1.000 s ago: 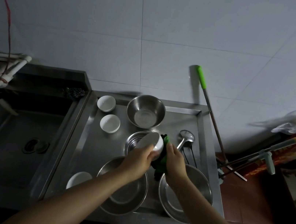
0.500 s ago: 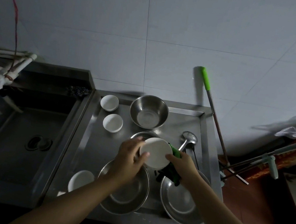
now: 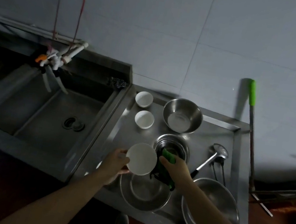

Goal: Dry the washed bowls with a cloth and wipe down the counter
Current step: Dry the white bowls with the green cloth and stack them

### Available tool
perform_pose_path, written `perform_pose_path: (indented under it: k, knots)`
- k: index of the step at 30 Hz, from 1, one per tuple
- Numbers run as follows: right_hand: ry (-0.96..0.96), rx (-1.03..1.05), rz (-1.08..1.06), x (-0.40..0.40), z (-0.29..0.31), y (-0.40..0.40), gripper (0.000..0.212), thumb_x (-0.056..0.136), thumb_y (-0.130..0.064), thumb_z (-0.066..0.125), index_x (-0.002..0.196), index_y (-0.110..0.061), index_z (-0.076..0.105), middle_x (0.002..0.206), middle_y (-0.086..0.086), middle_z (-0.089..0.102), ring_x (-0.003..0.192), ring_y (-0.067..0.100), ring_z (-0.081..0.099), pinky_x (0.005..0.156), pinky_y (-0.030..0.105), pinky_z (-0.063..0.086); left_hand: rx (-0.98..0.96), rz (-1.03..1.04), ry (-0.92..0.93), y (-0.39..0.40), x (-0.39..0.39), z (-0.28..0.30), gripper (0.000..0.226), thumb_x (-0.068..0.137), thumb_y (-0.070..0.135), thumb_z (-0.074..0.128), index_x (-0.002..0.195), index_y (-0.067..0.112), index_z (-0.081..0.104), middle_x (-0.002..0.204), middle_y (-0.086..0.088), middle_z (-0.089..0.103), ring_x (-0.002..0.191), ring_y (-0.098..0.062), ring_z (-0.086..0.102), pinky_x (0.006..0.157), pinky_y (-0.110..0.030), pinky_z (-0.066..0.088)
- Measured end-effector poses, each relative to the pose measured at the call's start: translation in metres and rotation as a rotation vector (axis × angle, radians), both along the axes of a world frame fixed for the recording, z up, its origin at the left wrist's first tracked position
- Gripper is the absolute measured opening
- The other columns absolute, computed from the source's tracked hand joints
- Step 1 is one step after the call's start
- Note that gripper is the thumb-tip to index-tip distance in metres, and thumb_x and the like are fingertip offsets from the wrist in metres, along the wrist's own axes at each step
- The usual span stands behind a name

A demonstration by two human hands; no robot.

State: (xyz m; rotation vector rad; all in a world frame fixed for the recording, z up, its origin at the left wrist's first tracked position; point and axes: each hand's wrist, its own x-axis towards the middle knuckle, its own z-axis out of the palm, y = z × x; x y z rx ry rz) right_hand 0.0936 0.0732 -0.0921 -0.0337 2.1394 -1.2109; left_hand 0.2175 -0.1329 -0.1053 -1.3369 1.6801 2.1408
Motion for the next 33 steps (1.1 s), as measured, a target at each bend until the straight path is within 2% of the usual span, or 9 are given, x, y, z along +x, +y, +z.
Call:
perform_pose_path:
  k: [4,8,11,14,19,25,27,29,33]
  knots:
    - [0.040,0.098,0.035,0.007,-0.012,-0.013,0.015,0.088,-0.029,0.074,0.099,-0.019,0.070,0.085,0.000,0.071,0.082,0.019,0.068,0.075,0.031,0.054,-0.177,0.054,-0.086,-0.047,0.030,-0.022,0.037,0.086,-0.002,0.060,0.120,0.010,0.061,0.123,-0.017,0.061,0.104,-0.036,0.065,0.079,-0.051,0.062]
    - [0.062,0.180,0.072,0.016,-0.023,-0.020,0.007,0.089,-0.026,0.071,0.090,-0.019,0.071,0.080,0.000,0.072,0.082,0.023,0.070,0.078,0.038,0.056,-0.286,0.097,-0.196,-0.082,0.057,-0.044,0.033,0.069,0.014,0.059,0.098,0.027,0.064,0.113,-0.012,0.063,0.094,-0.033,0.068,0.071,-0.049,0.063]
    - [0.061,0.247,0.071,0.025,-0.025,-0.025,0.018,0.090,-0.018,0.066,0.074,-0.025,0.064,0.077,0.002,0.069,0.081,0.026,0.067,0.073,0.033,0.052,-0.282,0.124,-0.236,-0.096,0.069,-0.066,0.032,0.077,0.008,0.061,0.107,0.021,0.063,0.117,-0.015,0.061,0.097,-0.034,0.066,0.069,-0.046,0.063]
    - [0.045,0.278,0.040,0.032,-0.033,-0.026,0.005,0.091,-0.017,0.063,0.088,-0.020,0.066,0.086,0.006,0.069,0.086,0.028,0.067,0.077,0.035,0.053,-0.304,0.115,-0.272,-0.098,0.075,-0.080,0.037,0.082,0.002,0.059,0.118,0.012,0.064,0.116,-0.015,0.061,0.098,-0.033,0.063,0.069,-0.045,0.063]
    - [-0.049,0.252,-0.091,0.048,-0.041,-0.022,0.022,0.094,-0.019,0.061,0.116,-0.016,0.066,0.087,0.004,0.069,0.077,0.019,0.066,0.059,0.025,0.046,-0.293,0.063,-0.299,-0.095,0.083,-0.098,0.043,0.085,-0.003,0.058,0.127,0.003,0.062,0.113,-0.012,0.059,0.097,-0.033,0.064,0.070,-0.043,0.062]
    - [-0.228,0.173,-0.342,0.060,-0.045,-0.019,0.024,0.095,-0.013,0.059,0.118,-0.011,0.063,0.092,0.015,0.068,0.082,0.030,0.067,0.069,0.036,0.057,-0.462,-0.171,-0.300,-0.102,0.087,-0.111,0.036,0.086,-0.001,0.058,0.120,0.004,0.069,0.097,-0.011,0.069,0.084,-0.031,0.068,0.075,-0.045,0.062]
    - [-0.292,0.124,-0.443,0.062,-0.047,-0.019,0.024,0.094,-0.009,0.058,0.118,-0.008,0.062,0.093,0.018,0.068,0.082,0.033,0.068,0.067,0.036,0.057,-0.563,-0.318,-0.311,-0.106,0.088,-0.113,0.033,0.086,0.004,0.060,0.116,0.009,0.071,0.090,-0.010,0.072,0.077,-0.029,0.068,0.074,-0.038,0.058]
    - [-0.357,0.072,-0.544,0.064,-0.049,-0.016,0.030,0.092,-0.006,0.058,0.122,-0.008,0.062,0.096,0.021,0.069,0.084,0.037,0.070,0.073,0.045,0.060,-0.611,-0.392,-0.305,-0.109,0.087,-0.111,0.026,0.087,0.009,0.063,0.112,0.007,0.072,0.084,-0.007,0.070,0.073,-0.025,0.061,0.070,-0.032,0.049]
    - [-0.442,0.005,-0.633,0.068,-0.045,-0.005,0.034,0.088,-0.003,0.055,0.121,-0.003,0.062,0.098,0.026,0.070,0.084,0.043,0.071,0.077,0.054,0.060,-0.742,-0.435,-0.300,-0.106,0.081,-0.100,0.020,0.088,0.016,0.065,0.107,0.013,0.070,0.093,-0.006,0.071,0.081,-0.022,0.059,0.067,-0.026,0.039]
